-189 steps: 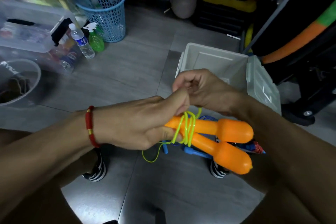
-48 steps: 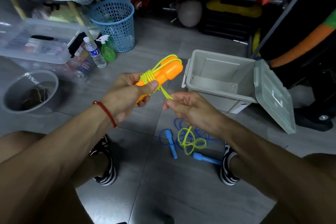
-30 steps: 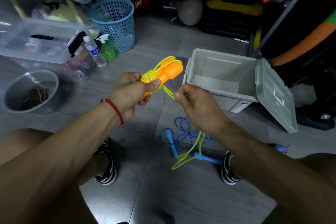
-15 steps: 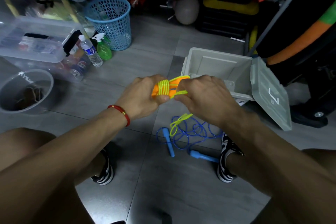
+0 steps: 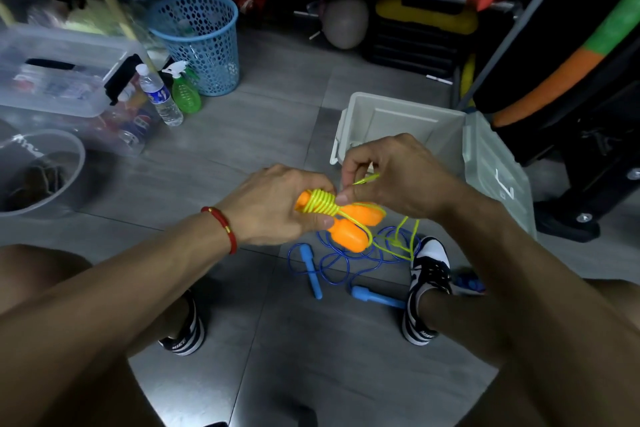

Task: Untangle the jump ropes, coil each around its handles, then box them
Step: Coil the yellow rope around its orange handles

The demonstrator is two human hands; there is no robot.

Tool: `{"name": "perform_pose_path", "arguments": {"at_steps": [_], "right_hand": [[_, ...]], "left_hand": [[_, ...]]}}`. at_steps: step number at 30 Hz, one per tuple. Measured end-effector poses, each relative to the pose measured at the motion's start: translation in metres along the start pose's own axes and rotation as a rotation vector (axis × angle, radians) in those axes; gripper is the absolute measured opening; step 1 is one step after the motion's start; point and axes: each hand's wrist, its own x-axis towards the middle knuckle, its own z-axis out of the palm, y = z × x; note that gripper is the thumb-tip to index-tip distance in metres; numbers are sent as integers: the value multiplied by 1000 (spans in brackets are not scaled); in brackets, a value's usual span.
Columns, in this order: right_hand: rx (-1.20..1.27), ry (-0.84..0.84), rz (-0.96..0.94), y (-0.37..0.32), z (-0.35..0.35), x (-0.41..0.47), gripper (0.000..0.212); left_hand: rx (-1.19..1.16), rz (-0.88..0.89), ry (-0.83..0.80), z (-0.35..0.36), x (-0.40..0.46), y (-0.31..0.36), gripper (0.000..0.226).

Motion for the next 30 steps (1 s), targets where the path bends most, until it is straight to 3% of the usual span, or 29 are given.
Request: {"name": "perform_pose_path", "arguments": {"at_steps": [4,7,12,14,18,21,26,30], "right_hand": [[339,-125,-25,12,-7,1,24],[648,-202,-1,19,-4,1,26],[1035,-205,-2,26,15,-7,10],[1066,-147,41,23,27,-8,12],[1109,-86,101,12,46,-5,18],[941,-83,137,-4,48,-4,30],[665,-163,175,-25,56,-7,19],[584,-172,233,-30,57,-9,29]], "left_hand": [[-98,100,19,-3,-7,8,28],[-358,122,-7,-4,-12,14,32],[-775,90,19,-10,-17,18,57],[-918,39,85,-10,-17,17,66],[-1141,-91,260,-10,-14,11,44],[-1105,-294,385,-10,-8,1,40],[-1009,-486,493,-3,2,-11,23],[-842,-417,546,-3,5,-22,26]]}}
